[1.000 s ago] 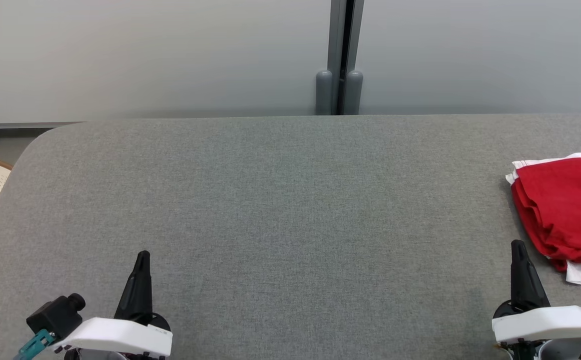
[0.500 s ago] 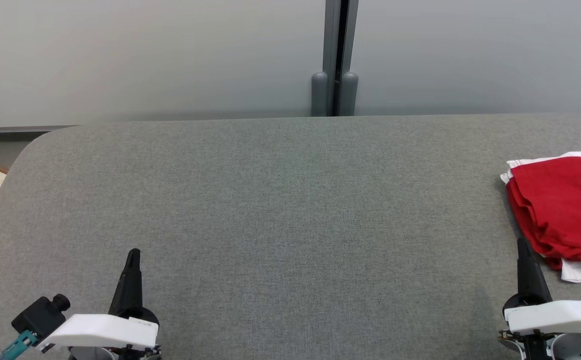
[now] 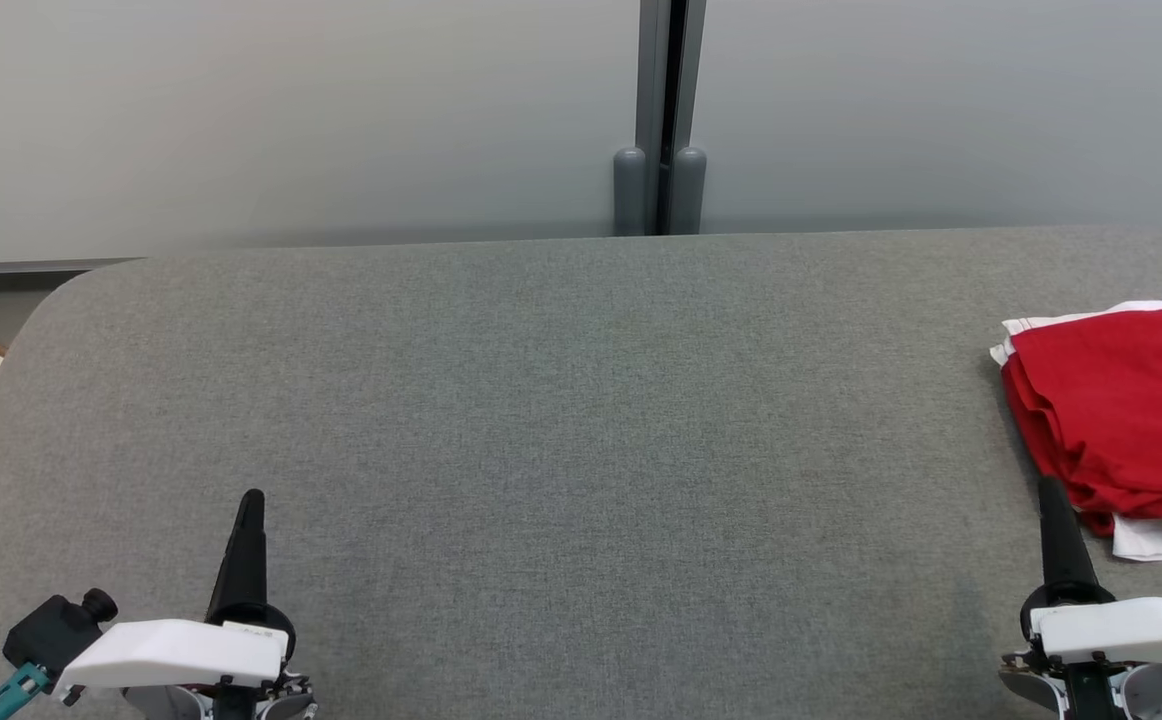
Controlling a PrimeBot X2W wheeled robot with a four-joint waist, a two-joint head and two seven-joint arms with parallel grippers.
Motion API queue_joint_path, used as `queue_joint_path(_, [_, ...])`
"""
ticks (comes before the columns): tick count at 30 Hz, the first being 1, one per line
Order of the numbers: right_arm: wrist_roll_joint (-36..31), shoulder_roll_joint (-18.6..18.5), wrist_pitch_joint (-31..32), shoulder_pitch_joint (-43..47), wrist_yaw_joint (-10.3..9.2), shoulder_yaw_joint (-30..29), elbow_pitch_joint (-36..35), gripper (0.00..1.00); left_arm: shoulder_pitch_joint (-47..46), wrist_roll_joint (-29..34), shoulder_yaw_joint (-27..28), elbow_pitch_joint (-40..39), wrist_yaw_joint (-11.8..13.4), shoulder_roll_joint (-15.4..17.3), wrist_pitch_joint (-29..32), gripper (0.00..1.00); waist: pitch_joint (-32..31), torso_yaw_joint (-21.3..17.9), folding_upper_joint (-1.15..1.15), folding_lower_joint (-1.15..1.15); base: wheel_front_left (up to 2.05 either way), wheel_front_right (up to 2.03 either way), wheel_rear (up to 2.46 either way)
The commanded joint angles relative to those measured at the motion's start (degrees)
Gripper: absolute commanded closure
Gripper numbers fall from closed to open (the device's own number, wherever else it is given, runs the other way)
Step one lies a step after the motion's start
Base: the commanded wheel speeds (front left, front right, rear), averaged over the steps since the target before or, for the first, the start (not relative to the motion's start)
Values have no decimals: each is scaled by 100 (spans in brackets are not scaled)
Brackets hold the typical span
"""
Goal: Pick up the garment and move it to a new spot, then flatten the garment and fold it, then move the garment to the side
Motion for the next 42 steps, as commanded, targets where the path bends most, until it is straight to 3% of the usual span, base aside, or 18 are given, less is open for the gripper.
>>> queue_joint_path(1, [160,-35,35,-131,-5,-36,-61,100,-169,-131,51,-61,-33,54,44,100,-2,-5,0,0,0,0,0])
queue_joint_path(42, [2326,-46,594,-226,-4,-220,-52,100,-299,-2068,407,-34,-100,53,607,100,-71,-184,0,0,0,0,0])
